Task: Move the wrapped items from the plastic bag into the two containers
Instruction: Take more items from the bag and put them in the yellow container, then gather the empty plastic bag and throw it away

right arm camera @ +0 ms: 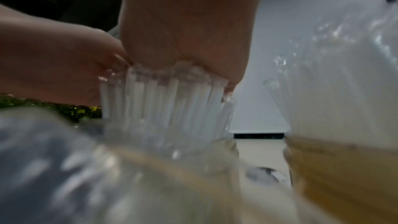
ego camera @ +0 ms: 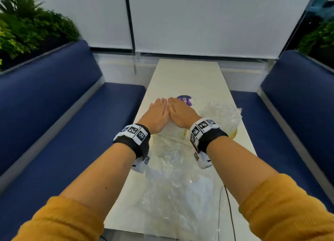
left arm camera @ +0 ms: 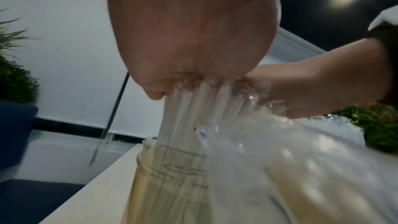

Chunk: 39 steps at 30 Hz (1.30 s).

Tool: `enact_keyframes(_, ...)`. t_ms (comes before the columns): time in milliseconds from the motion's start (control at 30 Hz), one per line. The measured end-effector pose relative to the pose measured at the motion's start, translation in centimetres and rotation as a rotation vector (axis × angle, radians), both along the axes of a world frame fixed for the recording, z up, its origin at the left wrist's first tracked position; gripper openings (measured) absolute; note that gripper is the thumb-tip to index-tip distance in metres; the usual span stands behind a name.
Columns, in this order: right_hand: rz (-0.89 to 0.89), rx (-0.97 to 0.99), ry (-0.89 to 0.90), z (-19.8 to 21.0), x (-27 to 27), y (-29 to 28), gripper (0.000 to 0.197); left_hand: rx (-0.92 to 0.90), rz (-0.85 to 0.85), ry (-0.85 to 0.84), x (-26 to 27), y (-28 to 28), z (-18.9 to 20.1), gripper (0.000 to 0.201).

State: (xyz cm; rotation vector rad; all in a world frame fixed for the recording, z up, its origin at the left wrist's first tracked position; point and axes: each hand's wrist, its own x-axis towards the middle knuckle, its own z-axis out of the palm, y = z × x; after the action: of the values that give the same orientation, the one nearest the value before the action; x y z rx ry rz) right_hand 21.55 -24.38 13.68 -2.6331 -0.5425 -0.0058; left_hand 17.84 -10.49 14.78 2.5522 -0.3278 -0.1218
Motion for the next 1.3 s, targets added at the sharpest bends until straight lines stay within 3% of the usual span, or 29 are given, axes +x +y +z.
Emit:
enact_keyframes(200,0.021,-0.065,-0.087,0.8,-0.6,-0.5,0.051,0.003,-0.052,0.028,0.8,0.9,-0.6,0.057)
enact_keyframes(300,-0.065,0.112,-0.267,3.0,-3.6,-1.8,0.049,-0.127,0.016,-0.222,-1.3,1.9,0.3,0.054)
enact_keyframes(367,-0.171,0.205,-0.383,4.6,-6.7,-3.9,0.035,-0.130,0.138,-0.438,-4.4,3.2,1.2,0.039)
enact_keyframes(433,-0.340,0.205,-0.354,4.5,-9.7,-6.9,0.030,-0.098,0.298,-0.478,-8.1,4.7,1.2,0.023)
enact_keyframes(467,-0.435,0.160,-0.280,3.7,-10.9,-8.3,0.035,-0.059,0.365,-0.412,-9.6,5.3,0.6,0.026)
enact_keyframes(533,-0.560,-0.063,0.001,0.6,-12.4,-10.6,0.036,0.105,0.430,-0.146,-12.1,5.8,-1.6,0.050)
enact_keyframes(600,-0.565,-0.380,0.349,-3.1,-13.9,-11.9,0.041,0.242,0.384,0.173,-13.4,5.6,-4.5,0.082)
enact_keyframes(667,-0.557,-0.531,0.583,-6.2,-15.6,-12.6,0.064,0.199,0.310,0.371,-14.2,4.9,-7.1,0.095)
enact_keyframes(733,-0.592,-0.428,0.760,-8.2,-17.0,-12.9,0.067,-0.005,0.291,0.375,-14.7,4.1,-8.8,0.075)
enact_keyframes(800,-0.631,-0.135,0.918,-9.4,-18.0,-12.9,0.048,-0.179,0.299,0.330,-15.1,3.8,-9.7,0.052)
enact_keyframes(833,-0.641,-0.008,0.961,-9.8,-18.2,-13.1,0.040,-0.234,0.287,0.309,-15.0,3.8,-10.1,0.038)
enact_keyframes(900,-0.655,0.184,0.931,-10.5,-18.4,-13.4,0.041,-0.327,0.233,0.257,-15.0,4.1,-10.1,0.012)
enact_keyframes(1067,-0.631,0.446,0.743,-9.3,-17.9,-13.7,0.030,-0.590,0.006,0.154,-16.2,5.6,-6.2,0.019)
enact_keyframes(1167,-0.535,0.445,0.585,-7.5,-17.2,-13.9,0.019,-0.784,-0.047,0.179,-17.0,6.1,-2.9,0.028)
enact_keyframes(1233,-0.416,0.429,0.497,-6.1,-16.7,-13.2,0.011,-0.829,-0.092,0.218,-16.6,5.7,-1.4,0.026)
enact_keyframes(1300,-0.351,0.434,0.508,-4.2,-16.1,-11.8,0.026,-0.735,-0.148,0.251,-15.8,4.5,-0.8,0.017)
